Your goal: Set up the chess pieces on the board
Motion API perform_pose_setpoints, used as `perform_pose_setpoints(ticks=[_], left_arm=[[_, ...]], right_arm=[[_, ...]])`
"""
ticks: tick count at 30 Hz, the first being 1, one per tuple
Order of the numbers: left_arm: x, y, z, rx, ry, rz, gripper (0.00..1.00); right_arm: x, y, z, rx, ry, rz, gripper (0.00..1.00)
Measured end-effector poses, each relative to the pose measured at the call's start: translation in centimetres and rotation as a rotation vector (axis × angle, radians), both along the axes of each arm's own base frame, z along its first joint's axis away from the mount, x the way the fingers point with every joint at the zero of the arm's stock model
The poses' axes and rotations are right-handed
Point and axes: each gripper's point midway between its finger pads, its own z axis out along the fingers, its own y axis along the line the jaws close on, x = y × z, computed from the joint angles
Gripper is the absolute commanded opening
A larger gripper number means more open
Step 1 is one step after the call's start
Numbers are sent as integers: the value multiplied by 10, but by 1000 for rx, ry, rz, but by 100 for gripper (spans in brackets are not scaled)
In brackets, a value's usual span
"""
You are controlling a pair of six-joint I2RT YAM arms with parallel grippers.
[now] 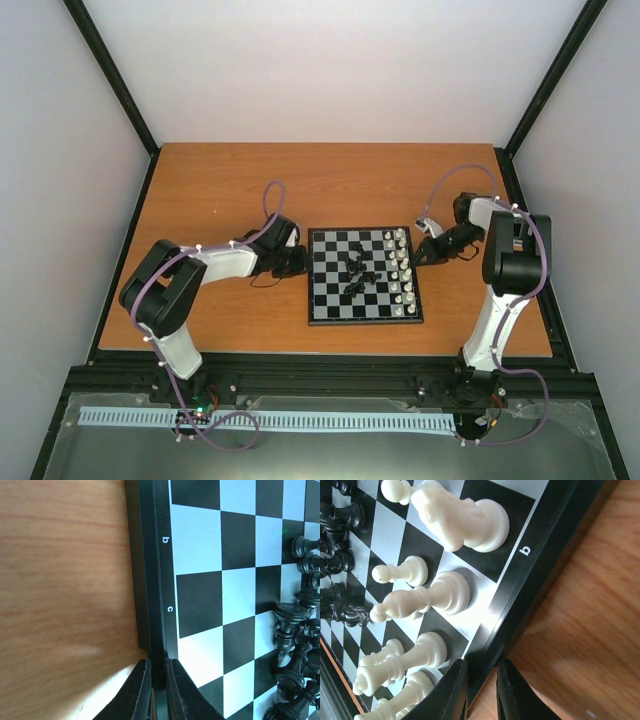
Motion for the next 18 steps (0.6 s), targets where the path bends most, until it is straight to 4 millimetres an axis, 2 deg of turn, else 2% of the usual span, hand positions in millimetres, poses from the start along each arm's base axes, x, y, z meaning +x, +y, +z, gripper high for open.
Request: perform_pose_setpoints(ticks=[4, 13, 18], left_arm=[[-10, 7, 0, 18, 3, 9, 10], [-14, 17, 1, 71, -17, 33, 11], [-17, 24, 6, 130, -36, 25, 10]], right_arm=[[-7, 6, 0, 2, 9, 20, 15], [-16, 13, 1, 15, 24, 29, 15], [-16, 9, 5, 26, 32, 3, 19]])
